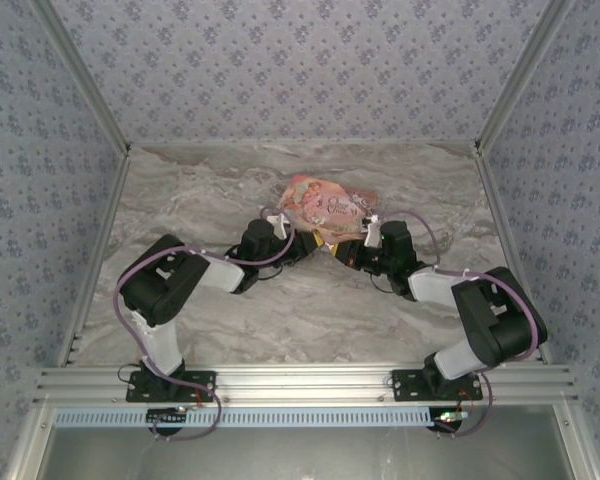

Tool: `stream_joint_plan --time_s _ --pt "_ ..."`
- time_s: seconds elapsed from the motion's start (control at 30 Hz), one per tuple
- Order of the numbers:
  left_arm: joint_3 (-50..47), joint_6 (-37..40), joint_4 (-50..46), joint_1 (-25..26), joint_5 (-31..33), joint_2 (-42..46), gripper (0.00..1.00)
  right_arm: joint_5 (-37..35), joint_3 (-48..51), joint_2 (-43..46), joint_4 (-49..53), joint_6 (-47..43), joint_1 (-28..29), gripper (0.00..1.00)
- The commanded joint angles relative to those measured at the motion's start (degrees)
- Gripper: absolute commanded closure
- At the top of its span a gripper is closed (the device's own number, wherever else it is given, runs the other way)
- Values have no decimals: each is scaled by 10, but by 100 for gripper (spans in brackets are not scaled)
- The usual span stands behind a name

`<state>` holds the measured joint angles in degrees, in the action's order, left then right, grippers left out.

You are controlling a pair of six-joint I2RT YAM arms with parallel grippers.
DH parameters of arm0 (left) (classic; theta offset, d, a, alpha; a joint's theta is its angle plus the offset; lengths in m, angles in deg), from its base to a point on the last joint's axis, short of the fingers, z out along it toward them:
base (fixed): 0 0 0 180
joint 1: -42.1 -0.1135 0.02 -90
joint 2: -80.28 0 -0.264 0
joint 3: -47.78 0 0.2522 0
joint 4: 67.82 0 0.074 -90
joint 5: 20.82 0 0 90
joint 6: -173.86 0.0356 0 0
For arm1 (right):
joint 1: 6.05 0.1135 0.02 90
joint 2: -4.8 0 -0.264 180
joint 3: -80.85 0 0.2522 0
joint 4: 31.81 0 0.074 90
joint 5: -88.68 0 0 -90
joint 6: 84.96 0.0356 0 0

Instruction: Unlock a padlock with a key

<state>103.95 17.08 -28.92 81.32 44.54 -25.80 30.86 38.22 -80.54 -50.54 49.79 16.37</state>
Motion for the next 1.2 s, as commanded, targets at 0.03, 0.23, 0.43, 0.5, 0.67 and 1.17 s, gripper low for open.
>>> stream_joint_plan --time_s 0.03,0.23,0.43,0.5,0.67,1.17 --pt "6 -29 85 15 -11 18 96 25 2 21 48 -1 10 100" --pt "11 -21 76 13 -13 14 96 17 -6 33 81 -12 14 100" --pt "-3 41 12 -13 -33 13 95 11 5 49 88 -14 13 100" --pt "-9 56 6 -20 -45 9 95 10 5 62 100 -18 12 100" --pt "-14 89 -16 -25 -61 -6 95 26 -9 95 105 -11 3 100" --pt "-34 90 12 -46 -56 -35 88 69 -124 -48 28 34 -25 100"
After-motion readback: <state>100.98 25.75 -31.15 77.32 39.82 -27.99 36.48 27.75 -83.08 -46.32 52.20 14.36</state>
